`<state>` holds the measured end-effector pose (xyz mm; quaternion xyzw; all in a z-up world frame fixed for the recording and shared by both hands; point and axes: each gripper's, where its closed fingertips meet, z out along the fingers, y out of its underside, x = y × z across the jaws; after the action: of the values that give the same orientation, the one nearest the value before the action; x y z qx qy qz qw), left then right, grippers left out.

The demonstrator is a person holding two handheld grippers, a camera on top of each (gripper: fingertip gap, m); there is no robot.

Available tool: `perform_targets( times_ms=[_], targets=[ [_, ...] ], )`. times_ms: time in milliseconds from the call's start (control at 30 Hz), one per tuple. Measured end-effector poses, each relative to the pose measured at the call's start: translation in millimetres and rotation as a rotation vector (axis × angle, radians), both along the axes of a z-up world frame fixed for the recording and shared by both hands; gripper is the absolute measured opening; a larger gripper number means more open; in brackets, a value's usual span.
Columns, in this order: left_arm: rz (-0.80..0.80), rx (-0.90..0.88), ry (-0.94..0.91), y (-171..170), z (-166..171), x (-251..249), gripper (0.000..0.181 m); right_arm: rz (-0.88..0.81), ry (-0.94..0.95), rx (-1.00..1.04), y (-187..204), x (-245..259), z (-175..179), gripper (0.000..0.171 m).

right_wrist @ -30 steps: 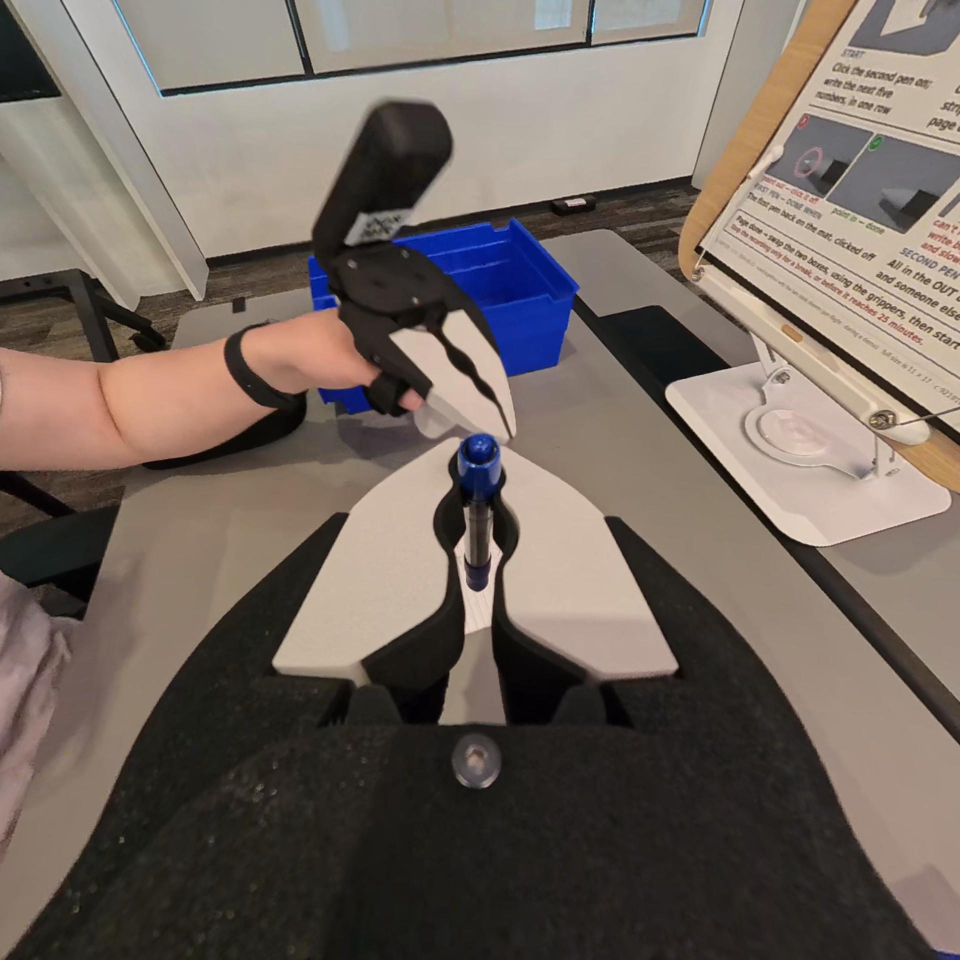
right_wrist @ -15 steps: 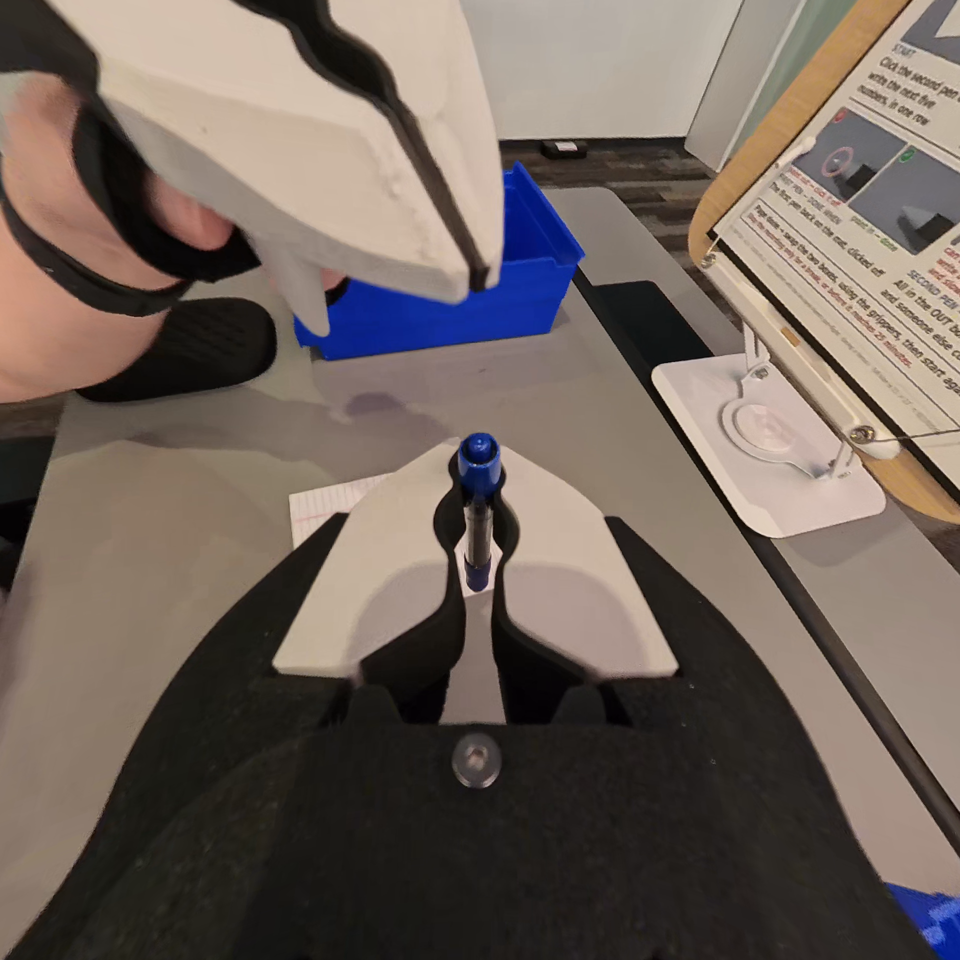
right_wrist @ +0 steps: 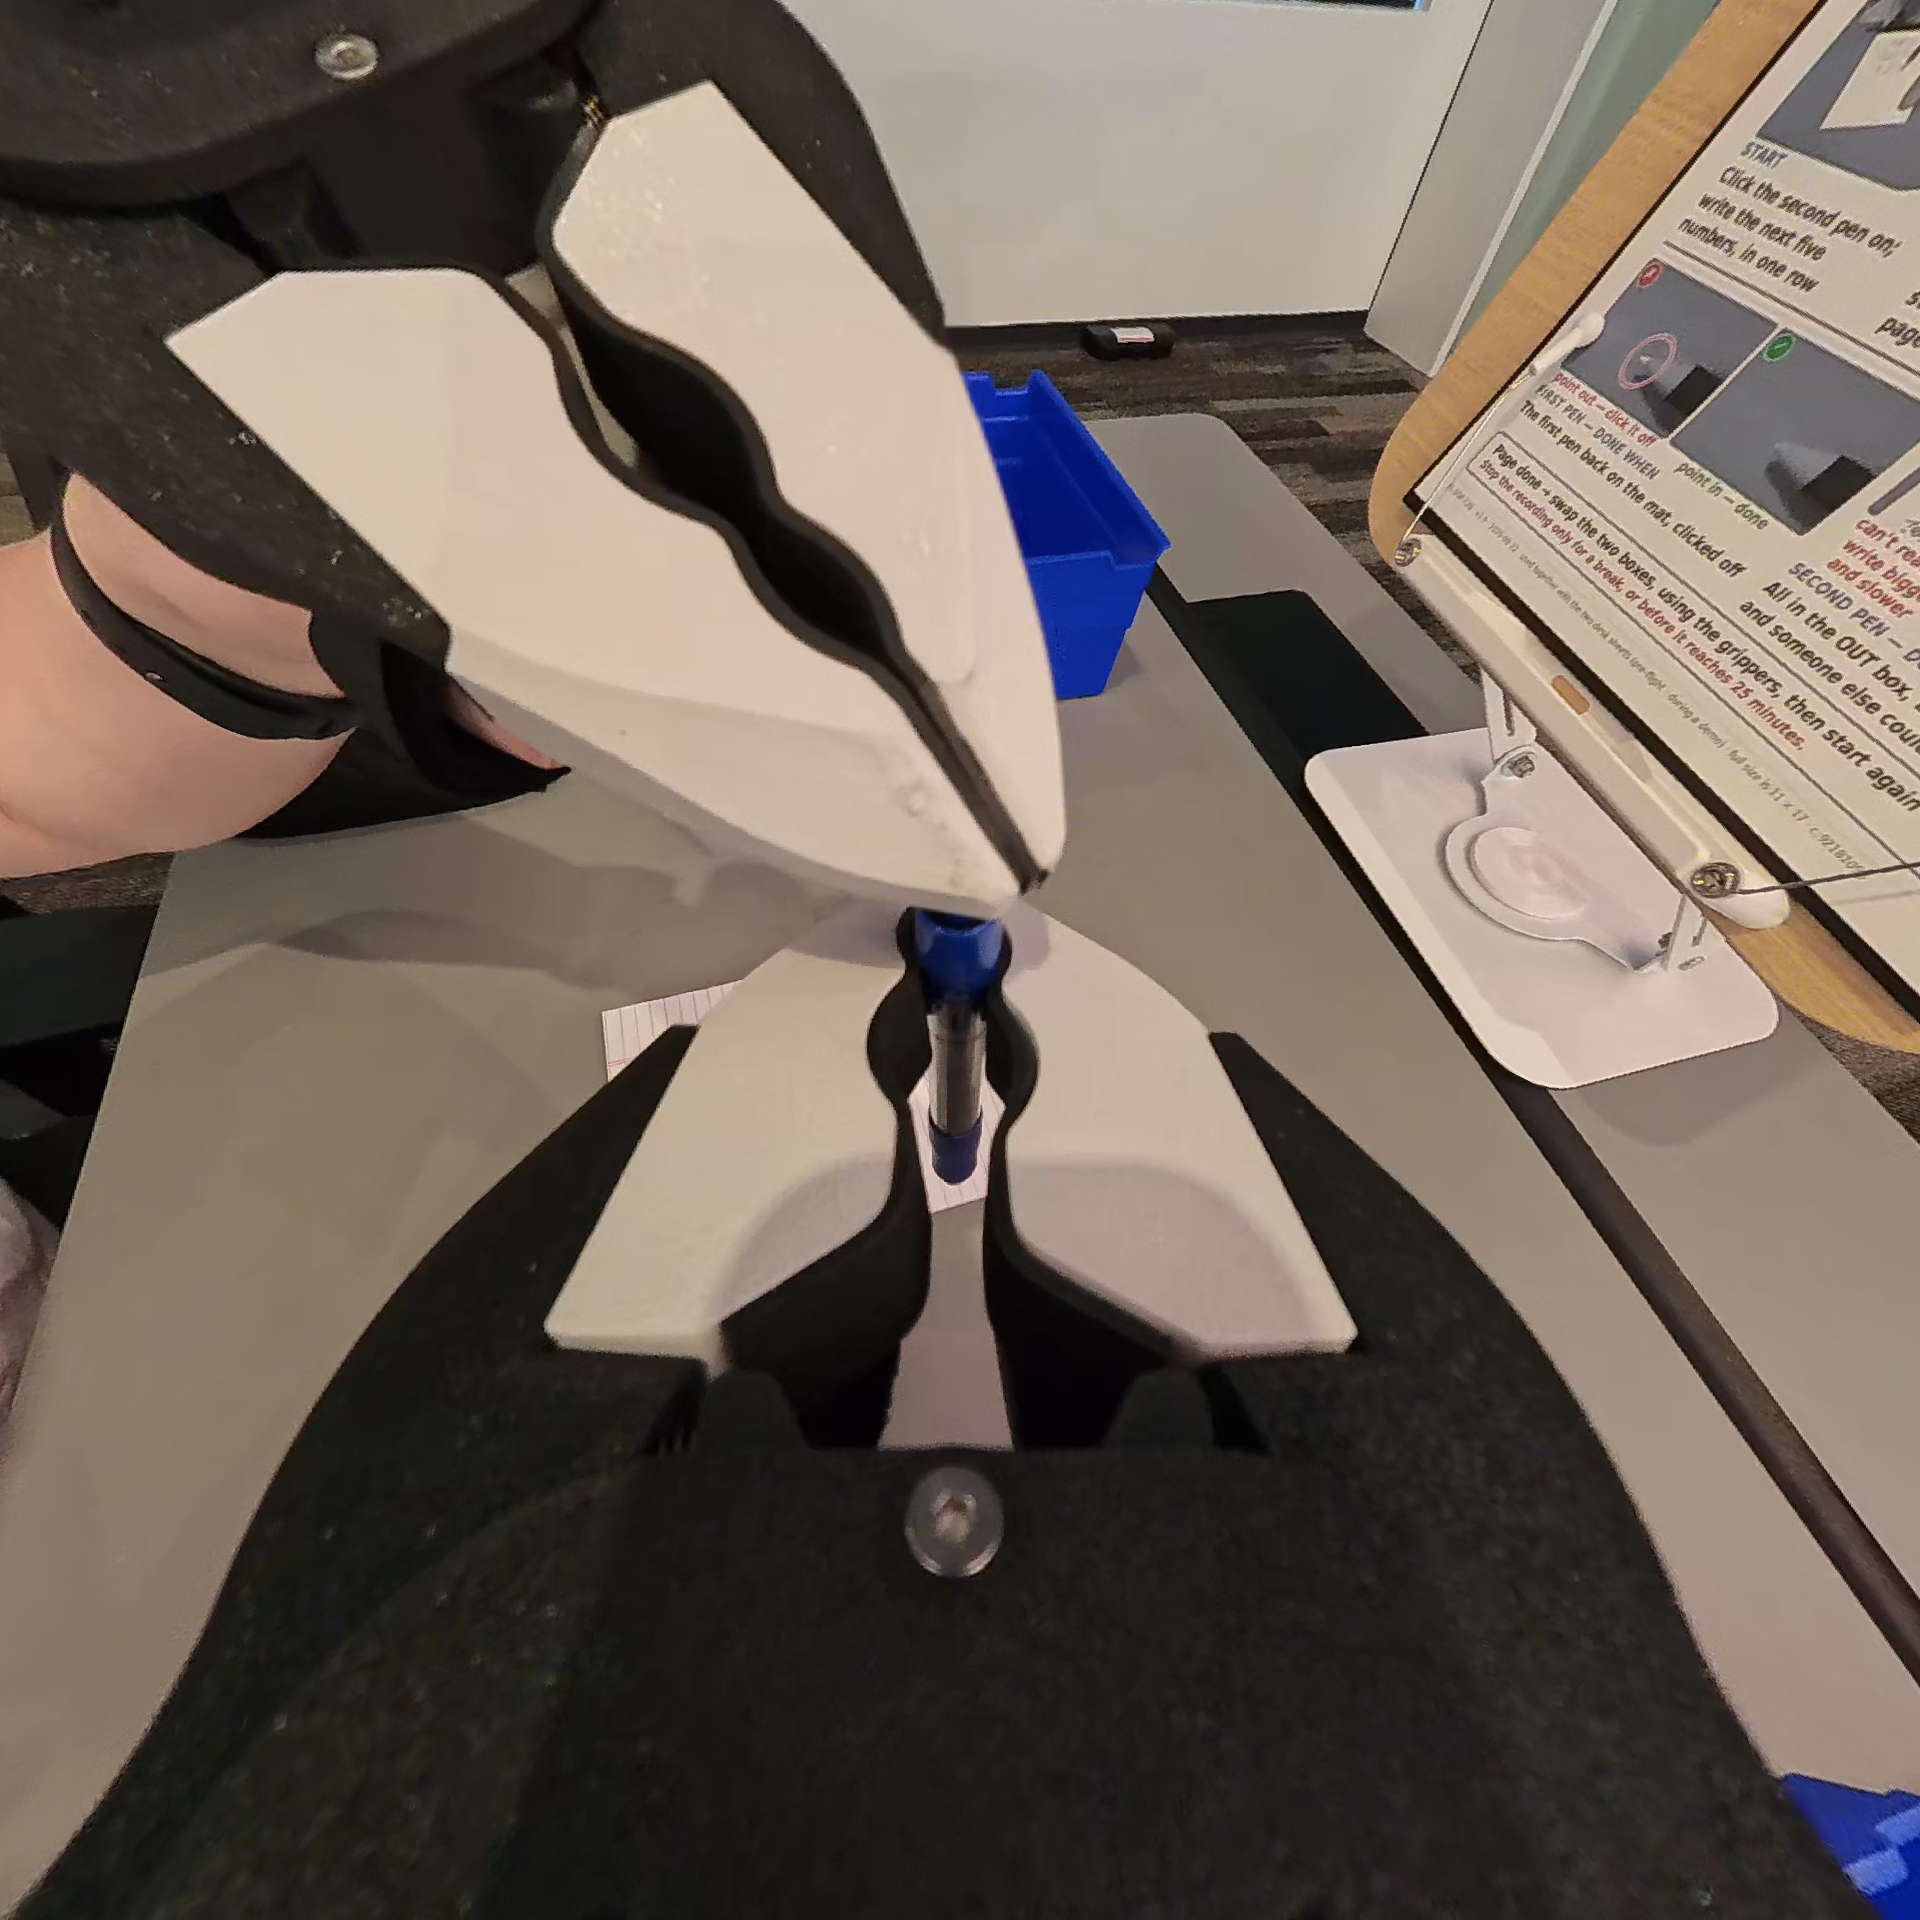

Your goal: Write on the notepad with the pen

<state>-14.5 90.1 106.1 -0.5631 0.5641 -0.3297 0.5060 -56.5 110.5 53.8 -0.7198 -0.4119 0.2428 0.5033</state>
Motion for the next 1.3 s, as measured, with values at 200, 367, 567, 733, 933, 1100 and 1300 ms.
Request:
perform_targets(
  times_ms=[200, 367, 567, 733, 933, 1100, 1300],
  targets=[
    [0.002, -0.013, 0.011, 1.6, -8.2, 0.1, 0.0, -0.007, -0.003, -0.02, 2.1, 1.0, -4.0, 0.005],
    [0.012, 0.014, 0.032, 4.7, -12.9, -0.5, 0.0, -0.012, -0.01, -0.037, 3.9, 0.9, -8.5, 0.005],
    [0.042, 0.069, 0.056, 7.6, -17.4, 0.1, 0.0, 0.002, 0.023, -0.094, 4.0, -1.1, -12.5, 0.005],
    [0.066, 0.065, 0.04, 11.5, -14.7, -2.4, 0.0, 0.012, 0.044, -0.116, 2.7, -2.2, -11.9, 0.005],
    [0.015, -0.042, -0.036, 7.9, -1.8, -3.5, 0.0, 0.002, 0.036, -0.116, 4.0, 0.2, -12.7, 0.005],
    [0.038, -0.018, 0.024, 11.3, -15.0, -1.4, 0.0, -0.007, 0.01, -0.084, 4.0, -0.2, -11.6, 0.005],
    [0.044, -0.008, 0.031, 9.9, -16.5, 0.3, 0.0, -0.019, -0.02, -0.048, 5.3, 0.0, -11.5, 0.005]
  ],
)
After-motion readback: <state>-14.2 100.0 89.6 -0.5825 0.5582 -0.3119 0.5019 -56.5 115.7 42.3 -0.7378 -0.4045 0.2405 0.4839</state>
